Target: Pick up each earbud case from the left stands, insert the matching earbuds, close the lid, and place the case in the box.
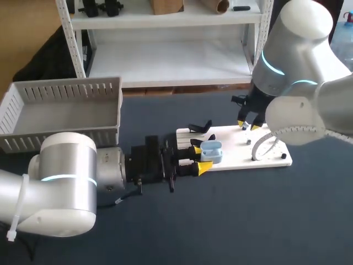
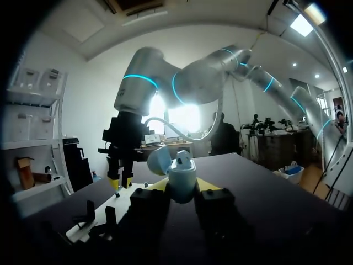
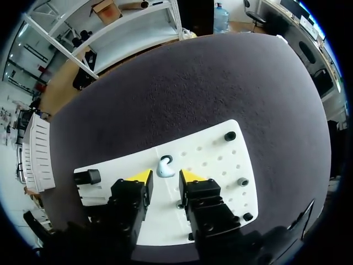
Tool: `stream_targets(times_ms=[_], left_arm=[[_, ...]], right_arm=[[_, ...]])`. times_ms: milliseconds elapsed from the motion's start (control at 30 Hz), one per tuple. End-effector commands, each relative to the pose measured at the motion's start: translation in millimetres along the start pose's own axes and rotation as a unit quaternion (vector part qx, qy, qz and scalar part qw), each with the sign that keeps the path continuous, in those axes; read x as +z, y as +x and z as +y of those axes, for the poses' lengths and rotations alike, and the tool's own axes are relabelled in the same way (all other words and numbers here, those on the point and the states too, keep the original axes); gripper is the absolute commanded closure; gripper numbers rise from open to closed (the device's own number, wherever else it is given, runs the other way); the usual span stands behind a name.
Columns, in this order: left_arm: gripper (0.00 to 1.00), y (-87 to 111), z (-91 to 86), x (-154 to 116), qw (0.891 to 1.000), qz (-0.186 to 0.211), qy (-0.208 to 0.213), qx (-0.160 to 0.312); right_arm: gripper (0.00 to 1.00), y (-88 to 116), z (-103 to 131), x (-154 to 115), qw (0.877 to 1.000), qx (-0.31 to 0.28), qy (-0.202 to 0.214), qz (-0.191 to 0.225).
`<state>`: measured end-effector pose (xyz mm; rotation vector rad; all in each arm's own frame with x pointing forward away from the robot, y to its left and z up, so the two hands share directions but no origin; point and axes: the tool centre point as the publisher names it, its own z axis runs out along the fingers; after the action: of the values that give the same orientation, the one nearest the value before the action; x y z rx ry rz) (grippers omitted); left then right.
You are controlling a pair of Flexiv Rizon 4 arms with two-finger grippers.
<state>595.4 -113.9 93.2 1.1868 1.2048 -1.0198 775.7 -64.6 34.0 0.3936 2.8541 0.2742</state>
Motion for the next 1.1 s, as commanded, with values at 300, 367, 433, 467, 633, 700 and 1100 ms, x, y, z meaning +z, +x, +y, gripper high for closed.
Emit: stream_targets(times_ms=[300, 367, 433, 467, 633, 700, 1100], left_arm=[[1.00, 1.1, -3.3, 1, 1.000, -0.002, -0.008, 0.003], [1.00, 1.1, -3.3, 1, 1.000, -0.002, -0.008, 0.003], [1.00, 1.1, -3.3, 1, 1.000, -0.002, -0.008, 0.003], [1.00, 1.1, -3.3, 1, 1.000, -0.002, -0.008, 0.003], [1.00, 1.1, -3.3, 1, 1.000, -0.002, -0.008, 0.003], [1.00, 1.1, -3.3, 1, 1.000, -0.002, -0.008, 0.003], [1.00, 1.1, -3.3, 1, 1.000, -0.002, -0.008, 0.003]], right_arm=[[0.71, -4, 3, 6, 1.000, 0.000, -0.001, 0.003], [0.72, -5, 2, 6, 1.000, 0.001, 0.000, 0.004], [0.72, -5, 2, 7, 1.000, 0.002, 0.000, 0.004], [0.72, -5, 2, 7, 1.000, 0.002, 0.000, 0.004], [0.76, -6, 2, 8, 1.000, 0.003, -0.001, 0.005], [0.96, -6, 1, 8, 1.000, 0.003, 0.000, 0.006], [1.00, -3, -2, -10, 1.000, -0.001, -0.006, 0.000]])
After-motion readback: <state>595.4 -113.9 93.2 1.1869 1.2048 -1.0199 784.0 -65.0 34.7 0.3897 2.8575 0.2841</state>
